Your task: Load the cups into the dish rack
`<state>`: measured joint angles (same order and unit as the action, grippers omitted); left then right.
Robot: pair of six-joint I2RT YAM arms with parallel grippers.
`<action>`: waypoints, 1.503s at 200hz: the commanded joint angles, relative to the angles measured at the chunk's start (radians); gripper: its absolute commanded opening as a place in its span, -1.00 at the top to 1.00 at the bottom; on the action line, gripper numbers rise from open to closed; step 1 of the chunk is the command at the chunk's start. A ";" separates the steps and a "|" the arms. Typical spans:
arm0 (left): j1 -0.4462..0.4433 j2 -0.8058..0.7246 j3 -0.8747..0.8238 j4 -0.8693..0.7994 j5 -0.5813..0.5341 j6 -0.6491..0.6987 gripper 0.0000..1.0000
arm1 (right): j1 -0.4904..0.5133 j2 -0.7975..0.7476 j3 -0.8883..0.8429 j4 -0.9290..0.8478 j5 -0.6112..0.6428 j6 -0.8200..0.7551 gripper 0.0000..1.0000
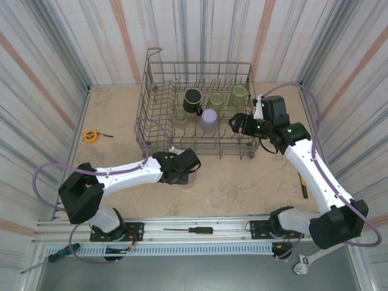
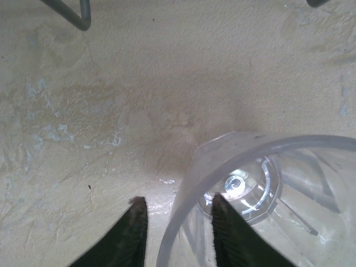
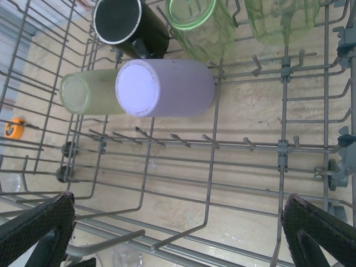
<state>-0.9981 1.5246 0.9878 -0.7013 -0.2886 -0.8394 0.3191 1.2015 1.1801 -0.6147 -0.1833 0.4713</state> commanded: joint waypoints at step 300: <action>-0.019 -0.222 0.190 -0.246 -0.038 0.007 1.00 | 0.003 -0.057 -0.026 -0.025 -0.032 0.043 -0.97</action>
<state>-1.0103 1.3369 1.1309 -0.9009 -0.2928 -0.8410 0.3195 1.1744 1.1713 -0.6365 -0.2062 0.4904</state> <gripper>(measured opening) 0.095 0.987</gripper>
